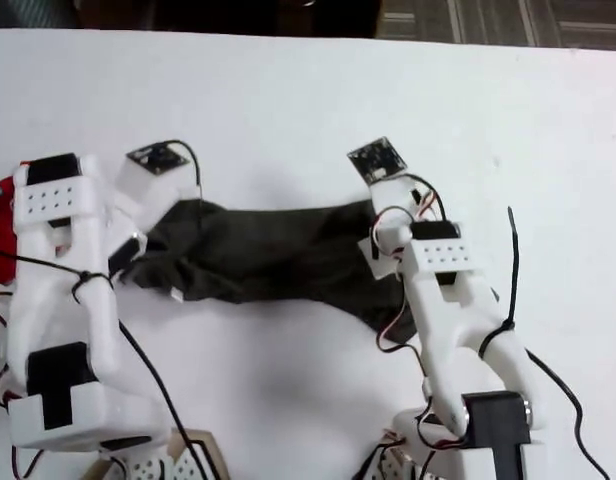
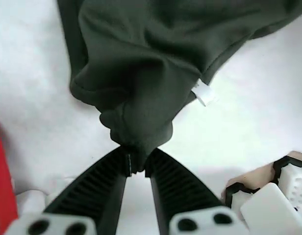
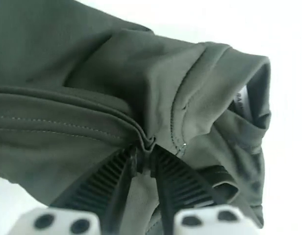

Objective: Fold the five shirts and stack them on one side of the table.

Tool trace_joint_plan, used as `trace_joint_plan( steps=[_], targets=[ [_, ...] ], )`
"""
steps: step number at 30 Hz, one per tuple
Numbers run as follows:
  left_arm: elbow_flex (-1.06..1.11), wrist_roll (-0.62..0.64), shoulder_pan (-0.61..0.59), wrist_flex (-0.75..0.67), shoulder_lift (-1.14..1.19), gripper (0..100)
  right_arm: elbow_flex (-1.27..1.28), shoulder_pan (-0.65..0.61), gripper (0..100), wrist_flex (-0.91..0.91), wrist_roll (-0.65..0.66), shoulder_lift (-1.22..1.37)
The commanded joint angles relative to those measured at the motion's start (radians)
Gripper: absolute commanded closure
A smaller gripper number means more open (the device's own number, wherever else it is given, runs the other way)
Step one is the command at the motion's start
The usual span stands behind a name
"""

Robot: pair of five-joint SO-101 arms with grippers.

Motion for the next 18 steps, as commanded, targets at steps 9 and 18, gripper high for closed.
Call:
trace_joint_plan(
  steps=[9, 18],
  targets=[
    [-0.441, -0.002, -0.020, 0.150, -0.012, 97, -0.305, 0.012, 98.0, 0.219, 0.005, -0.337],
    [-0.575, 0.077, -0.057, 0.153, -0.012, 97, -0.384, 0.012, 98.0, 0.294, 0.006, -0.374]
  ],
)
